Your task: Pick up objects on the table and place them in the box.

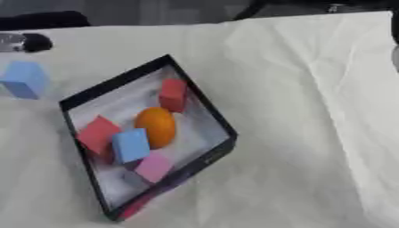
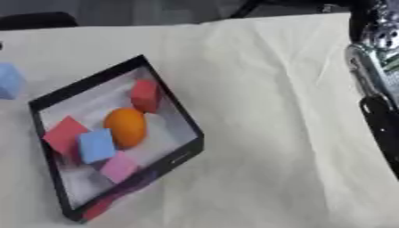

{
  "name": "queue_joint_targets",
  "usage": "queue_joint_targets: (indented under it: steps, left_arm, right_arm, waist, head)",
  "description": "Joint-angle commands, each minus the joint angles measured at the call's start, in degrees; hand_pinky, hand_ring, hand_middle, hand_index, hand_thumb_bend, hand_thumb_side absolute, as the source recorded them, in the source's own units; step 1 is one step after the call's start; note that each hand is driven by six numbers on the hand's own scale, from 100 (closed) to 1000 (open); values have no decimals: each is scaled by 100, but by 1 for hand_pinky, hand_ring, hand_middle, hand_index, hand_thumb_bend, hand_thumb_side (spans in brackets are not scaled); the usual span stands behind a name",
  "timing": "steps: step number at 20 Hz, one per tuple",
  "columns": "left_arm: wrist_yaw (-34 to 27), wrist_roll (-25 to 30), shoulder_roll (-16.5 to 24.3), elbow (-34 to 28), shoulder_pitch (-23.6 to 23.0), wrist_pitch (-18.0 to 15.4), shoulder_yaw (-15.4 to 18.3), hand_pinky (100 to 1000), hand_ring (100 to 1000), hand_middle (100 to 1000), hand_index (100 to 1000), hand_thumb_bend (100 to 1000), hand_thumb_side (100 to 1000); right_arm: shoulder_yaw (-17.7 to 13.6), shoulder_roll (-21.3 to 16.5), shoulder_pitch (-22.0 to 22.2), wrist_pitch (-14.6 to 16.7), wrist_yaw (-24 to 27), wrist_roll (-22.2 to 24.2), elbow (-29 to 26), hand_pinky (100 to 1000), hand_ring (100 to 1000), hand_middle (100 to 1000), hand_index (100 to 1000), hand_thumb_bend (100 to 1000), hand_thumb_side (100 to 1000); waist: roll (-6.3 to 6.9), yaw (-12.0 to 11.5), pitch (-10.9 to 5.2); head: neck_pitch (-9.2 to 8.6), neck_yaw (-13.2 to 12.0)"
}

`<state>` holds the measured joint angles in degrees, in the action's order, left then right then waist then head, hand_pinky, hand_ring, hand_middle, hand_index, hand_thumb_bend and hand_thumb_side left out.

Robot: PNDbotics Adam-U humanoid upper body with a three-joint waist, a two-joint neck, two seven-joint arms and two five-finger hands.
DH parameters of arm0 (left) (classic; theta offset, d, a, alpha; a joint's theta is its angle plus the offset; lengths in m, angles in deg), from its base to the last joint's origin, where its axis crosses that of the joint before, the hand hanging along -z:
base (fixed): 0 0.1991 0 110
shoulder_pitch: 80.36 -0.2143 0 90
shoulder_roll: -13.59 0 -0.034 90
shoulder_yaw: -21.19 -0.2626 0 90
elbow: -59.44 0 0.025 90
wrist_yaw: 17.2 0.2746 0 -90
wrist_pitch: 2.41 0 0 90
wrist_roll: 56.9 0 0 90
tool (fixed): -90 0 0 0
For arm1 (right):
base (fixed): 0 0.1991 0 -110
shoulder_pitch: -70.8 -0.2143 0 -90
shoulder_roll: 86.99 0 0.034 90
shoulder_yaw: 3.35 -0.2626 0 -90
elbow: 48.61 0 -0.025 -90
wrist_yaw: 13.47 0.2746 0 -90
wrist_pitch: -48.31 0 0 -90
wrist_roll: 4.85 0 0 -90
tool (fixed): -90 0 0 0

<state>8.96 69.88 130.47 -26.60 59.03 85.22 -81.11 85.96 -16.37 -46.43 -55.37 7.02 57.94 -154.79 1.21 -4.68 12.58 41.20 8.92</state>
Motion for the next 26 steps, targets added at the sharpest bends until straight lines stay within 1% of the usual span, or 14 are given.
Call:
queue_joint_targets:
  steps: [1, 3, 8, 12, 15, 16, 18, 21, 23, 26]
  left_arm:
    - [183, 219, 425, 404, 104, -188, 180, 916, 893, 838, 905, 696, 369]
    - [365, 208, 488, 690, 172, -361, 239, 902, 882, 850, 911, 719, 318]
    - [827, -114, 535, 1449, 323, -858, 396, 895, 883, 833, 888, 735, 244]
    - [1532, -179, 487, 2005, 455, -1113, 435, 890, 893, 832, 878, 749, 193]
    - [1935, -108, 414, 2320, 513, -1309, 438, 894, 901, 836, 878, 752, 195]
    - [2038, -53, 400, 2391, 522, -1358, 431, 896, 904, 838, 879, 770, 210]
    - [2187, 72, 377, 2475, 530, -1432, 415, 899, 908, 838, 881, 800, 235]
    - [2352, 214, 358, 2524, 528, -1499, 395, 901, 910, 834, 880, 824, 243]
    - [2411, 271, 345, 2538, 522, -1539, 384, 903, 913, 835, 881, 833, 250]
    - [2430, 320, 334, 2525, 510, -1597, 354, 903, 914, 835, 881, 842, 253]
  right_arm:
    - [-70, -219, -114, -3, 14, -4, -131, 864, 761, 732, 798, 100, 527]
    - [-66, -221, -145, -4, 15, -3, -148, 864, 761, 732, 798, 100, 528]
    - [-31, -210, -221, -24, 28, 19, -151, 865, 761, 732, 798, 100, 536]
    - [-3, -210, -293, -40, 34, 39, -150, 865, 761, 732, 798, 100, 541]
    - [16, -205, -346, -57, 38, 54, -140, 865, 761, 732, 797, 100, 543]
    - [17, -205, -355, -61, 36, 54, -137, 865, 761, 732, 797, 100, 544]
    - [17, -201, -363, -67, 34, 52, -130, 865, 761, 732, 797, 100, 545]
    - [24, -187, -372, -73, 36, 55, -123, 865, 761, 732, 797, 100, 546]
    - [33, -178, -377, -79, 38, 64, -120, 865, 761, 732, 797, 100, 547]
    - [32, -170, -371, -83, 36, 65, -111, 865, 761, 732, 797, 100, 546]
  waist:
    - [-59, 30, -24]
    - [-43, 68, 16]
    - [3, 249, 119]
    - [35, 379, 202]
    - [35, 477, 259]
    - [29, 505, 275]
    - [19, 547, 295]
    - [0, 572, 300]
    - [-19, 575, 291]
    - [-35, 568, 272]
  head:
    - [-148, -87]
    - [-181, -141]
    - [-247, -294]
    - [-317, -406]
    - [-395, -398]
    - [-426, -372]
    - [-464, -334]
    - [-492, -318]
    - [-490, -347]
    - [-479, -476]
